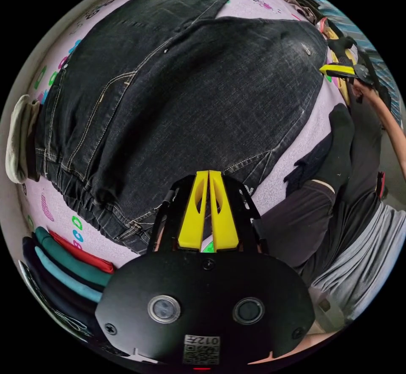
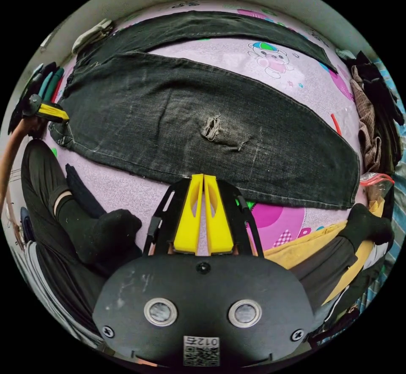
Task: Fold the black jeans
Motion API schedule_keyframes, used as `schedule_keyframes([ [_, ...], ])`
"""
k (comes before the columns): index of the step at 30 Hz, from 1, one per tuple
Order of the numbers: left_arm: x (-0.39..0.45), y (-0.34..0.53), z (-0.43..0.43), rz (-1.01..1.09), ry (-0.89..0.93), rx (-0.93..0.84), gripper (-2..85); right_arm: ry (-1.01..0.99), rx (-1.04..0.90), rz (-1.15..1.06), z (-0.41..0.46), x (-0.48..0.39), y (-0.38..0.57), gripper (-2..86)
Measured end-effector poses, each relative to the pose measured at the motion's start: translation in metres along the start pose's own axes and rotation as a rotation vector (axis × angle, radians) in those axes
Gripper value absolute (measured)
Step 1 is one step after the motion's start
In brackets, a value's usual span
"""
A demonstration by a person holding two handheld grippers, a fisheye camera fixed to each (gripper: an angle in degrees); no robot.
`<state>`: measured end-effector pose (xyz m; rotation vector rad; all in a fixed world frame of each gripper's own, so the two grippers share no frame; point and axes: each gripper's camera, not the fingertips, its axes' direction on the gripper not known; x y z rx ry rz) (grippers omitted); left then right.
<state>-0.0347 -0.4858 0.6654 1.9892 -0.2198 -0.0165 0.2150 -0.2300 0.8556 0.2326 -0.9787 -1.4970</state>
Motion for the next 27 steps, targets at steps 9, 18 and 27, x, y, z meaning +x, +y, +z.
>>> schedule_keyframes([
  [9, -0.007, -0.032, -0.015, -0.11, -0.011, 0.159, 0.6, -0.062, 0.114, 0.279, -0.024, 0.179, -0.004, -0.9],
  [18, -0.012, -0.06, 0.008, -0.185, -0.078, 0.158, 0.6, -0.055, 0.221, 0.679, 0.0, 0.329, -0.016, -0.9],
  [27, -0.032, -0.057, 0.005, -0.184, -0.079, 0.216, 0.9, 0.062, 0.223, 0.637, 0.001, 0.315, -0.056, -0.8],
])
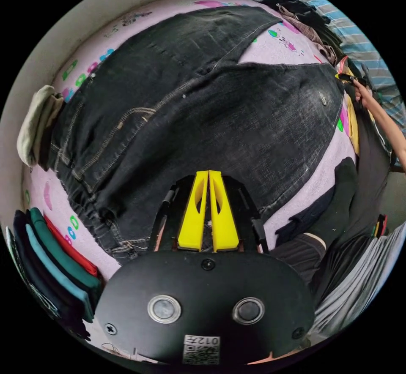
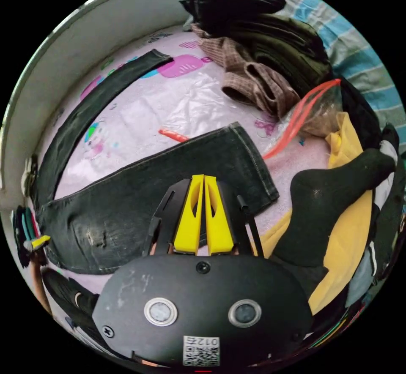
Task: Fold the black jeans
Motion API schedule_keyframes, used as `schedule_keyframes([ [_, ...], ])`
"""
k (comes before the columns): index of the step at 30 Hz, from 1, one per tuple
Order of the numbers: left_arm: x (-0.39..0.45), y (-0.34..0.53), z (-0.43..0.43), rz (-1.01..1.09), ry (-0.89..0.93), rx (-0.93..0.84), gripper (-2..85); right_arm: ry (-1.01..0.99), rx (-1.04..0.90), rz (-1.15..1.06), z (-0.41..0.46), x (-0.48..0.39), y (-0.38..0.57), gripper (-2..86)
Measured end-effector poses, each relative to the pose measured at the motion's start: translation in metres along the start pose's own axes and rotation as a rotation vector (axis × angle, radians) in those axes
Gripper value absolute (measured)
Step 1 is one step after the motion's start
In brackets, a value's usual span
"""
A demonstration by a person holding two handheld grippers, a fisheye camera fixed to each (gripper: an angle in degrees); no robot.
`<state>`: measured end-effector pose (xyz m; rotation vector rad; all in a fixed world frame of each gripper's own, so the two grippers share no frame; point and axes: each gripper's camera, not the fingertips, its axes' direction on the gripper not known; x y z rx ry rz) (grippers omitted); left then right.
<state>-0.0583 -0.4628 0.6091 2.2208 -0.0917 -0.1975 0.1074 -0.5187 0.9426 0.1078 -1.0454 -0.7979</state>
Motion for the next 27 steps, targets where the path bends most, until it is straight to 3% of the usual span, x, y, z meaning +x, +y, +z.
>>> schedule_keyframes([
  [5, -0.056, -0.015, -0.037, -0.077, -0.162, 0.159, 1.5, -0.277, -0.069, -0.437, 0.002, -0.129, 0.018, -0.9],
  [11, -0.138, -0.066, -0.047, -0.137, -0.31, 0.152, 3.4, -0.212, -0.205, -0.795, 0.026, -0.238, 0.033, -1.0],
  [15, -0.175, -0.108, -0.038, -0.117, -0.372, 0.079, 5.1, -0.12, -0.341, -0.903, 0.053, -0.268, 0.031, -0.9],
  [21, -0.199, -0.149, -0.006, 0.001, -0.49, -0.067, 7.4, -0.136, -0.39, -0.939, 0.065, -0.286, 0.015, -0.9],
  [27, -0.227, -0.162, 0.01, 0.045, -0.361, -0.119, 5.9, -0.14, -0.434, -0.942, 0.071, -0.3, 0.001, -0.9],
])
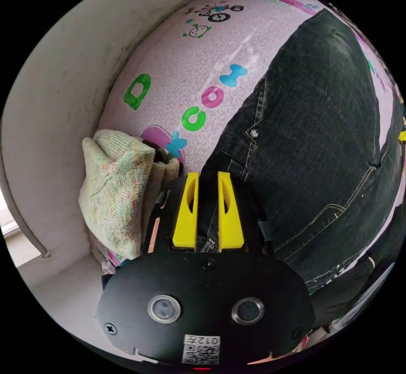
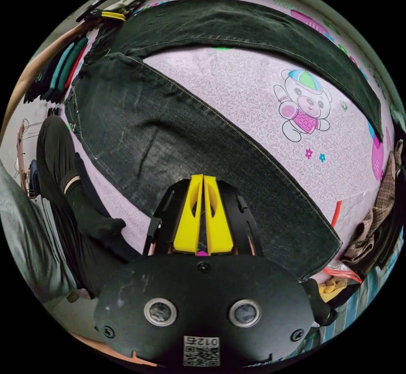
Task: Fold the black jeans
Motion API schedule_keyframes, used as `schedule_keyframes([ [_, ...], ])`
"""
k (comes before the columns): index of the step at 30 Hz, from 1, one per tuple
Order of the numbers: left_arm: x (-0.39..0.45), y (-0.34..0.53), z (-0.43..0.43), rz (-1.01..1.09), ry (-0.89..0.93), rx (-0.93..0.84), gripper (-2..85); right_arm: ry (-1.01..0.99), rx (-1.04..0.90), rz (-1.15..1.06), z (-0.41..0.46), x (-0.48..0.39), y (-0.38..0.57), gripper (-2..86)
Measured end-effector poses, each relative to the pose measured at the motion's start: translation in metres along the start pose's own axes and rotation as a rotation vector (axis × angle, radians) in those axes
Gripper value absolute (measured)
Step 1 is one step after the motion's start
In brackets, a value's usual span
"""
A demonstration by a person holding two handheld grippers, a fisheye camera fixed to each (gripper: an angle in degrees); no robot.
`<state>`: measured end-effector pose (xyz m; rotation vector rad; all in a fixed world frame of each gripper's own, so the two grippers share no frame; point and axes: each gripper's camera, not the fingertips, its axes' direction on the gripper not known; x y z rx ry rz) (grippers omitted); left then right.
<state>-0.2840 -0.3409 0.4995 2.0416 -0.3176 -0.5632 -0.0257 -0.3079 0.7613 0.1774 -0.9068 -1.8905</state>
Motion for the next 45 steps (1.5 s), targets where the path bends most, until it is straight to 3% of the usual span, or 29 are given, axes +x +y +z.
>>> schedule_keyframes([
  [4, -0.022, 0.003, 0.007, -0.061, 0.147, 0.004, 4.8, -0.063, -0.085, 0.0, -0.006, 0.01, -0.025, -0.9],
  [7, -0.024, 0.005, 0.009, -0.037, 0.147, 0.016, 4.4, -0.097, 0.037, 0.059, -0.044, 0.038, -0.055, -0.8],
  [14, -0.021, 0.008, 0.012, 0.002, 0.122, 0.005, 3.7, -0.021, 0.426, 0.584, -0.132, 0.179, -0.132, 2.9],
  [19, -0.017, 0.018, 0.015, 0.014, 0.106, 0.022, 3.4, 0.112, 0.529, 0.818, -0.161, 0.235, -0.156, 5.8],
  [23, -0.015, 0.029, 0.018, 0.011, 0.11, 0.052, 3.3, 0.079, 0.611, 0.965, -0.173, 0.273, -0.152, 9.0],
  [31, -0.004, 0.053, 0.025, -0.004, 0.119, 0.087, 2.8, 0.113, 0.551, 0.946, -0.188, 0.298, -0.165, 10.1],
  [37, 0.015, 0.075, 0.029, -0.052, 0.095, 0.12, 1.5, 0.327, 0.457, 0.867, -0.213, 0.272, -0.155, -0.4],
  [45, 0.062, 0.103, 0.019, -0.133, -0.078, 0.129, 0.1, 0.223, 0.664, 0.907, -0.302, 0.233, -0.041, -1.0],
])
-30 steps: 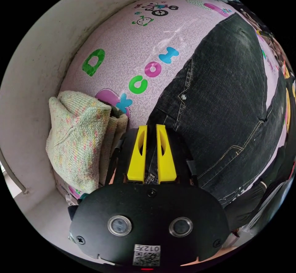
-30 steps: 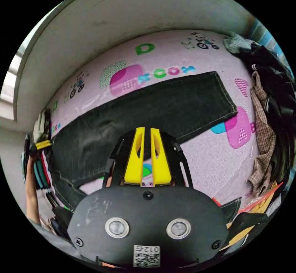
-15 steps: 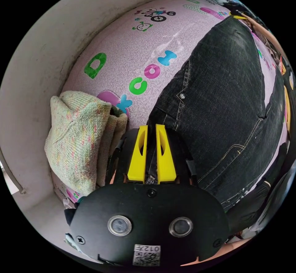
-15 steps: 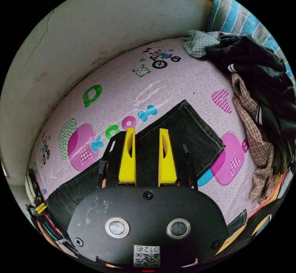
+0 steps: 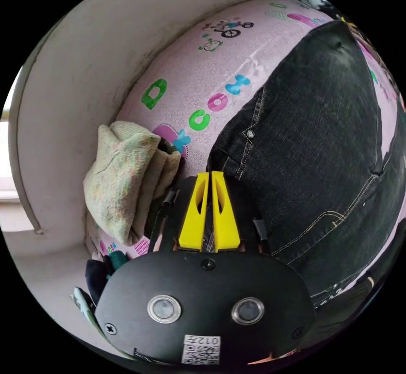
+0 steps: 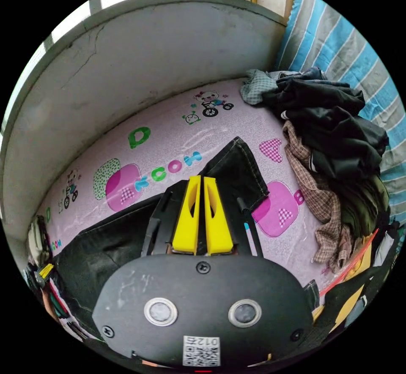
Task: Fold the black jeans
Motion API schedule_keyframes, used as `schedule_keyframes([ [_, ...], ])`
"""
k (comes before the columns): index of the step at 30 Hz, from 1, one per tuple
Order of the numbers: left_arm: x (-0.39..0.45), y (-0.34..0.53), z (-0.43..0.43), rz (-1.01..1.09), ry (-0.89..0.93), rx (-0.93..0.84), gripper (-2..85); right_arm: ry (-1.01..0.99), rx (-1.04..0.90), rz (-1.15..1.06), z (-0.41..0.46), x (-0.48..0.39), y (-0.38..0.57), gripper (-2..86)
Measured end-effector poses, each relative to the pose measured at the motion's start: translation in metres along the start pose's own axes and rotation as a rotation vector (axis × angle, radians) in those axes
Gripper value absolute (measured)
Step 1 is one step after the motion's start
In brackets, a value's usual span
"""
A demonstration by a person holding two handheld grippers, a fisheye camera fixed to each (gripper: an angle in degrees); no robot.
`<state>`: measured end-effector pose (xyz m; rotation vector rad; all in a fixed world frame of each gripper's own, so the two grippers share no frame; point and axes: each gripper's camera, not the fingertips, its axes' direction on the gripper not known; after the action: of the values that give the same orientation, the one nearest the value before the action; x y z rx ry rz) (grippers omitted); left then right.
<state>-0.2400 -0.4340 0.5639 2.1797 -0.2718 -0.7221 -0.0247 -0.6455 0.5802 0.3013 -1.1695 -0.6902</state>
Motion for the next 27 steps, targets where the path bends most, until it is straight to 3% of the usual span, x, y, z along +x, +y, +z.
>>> schedule_keyframes([
  [6, 0.003, 0.06, -0.061, -0.051, 0.069, 0.107, 0.0, -0.098, 0.032, 0.023, -0.12, 0.067, 0.029, -1.0],
  [17, 0.108, 0.188, -0.145, 0.235, -0.015, 0.156, 0.0, -0.258, 0.041, 0.146, -0.28, 0.24, 0.16, -1.0],
  [21, 0.171, 0.238, -0.145, 0.413, -0.064, 0.11, 0.0, -0.324, 0.002, 0.204, -0.297, 0.3, 0.218, -0.9],
  [27, 0.24, 0.266, -0.101, 0.503, -0.067, -0.024, -0.1, -0.39, -0.119, 0.374, -0.282, 0.375, 0.307, 0.0],
])
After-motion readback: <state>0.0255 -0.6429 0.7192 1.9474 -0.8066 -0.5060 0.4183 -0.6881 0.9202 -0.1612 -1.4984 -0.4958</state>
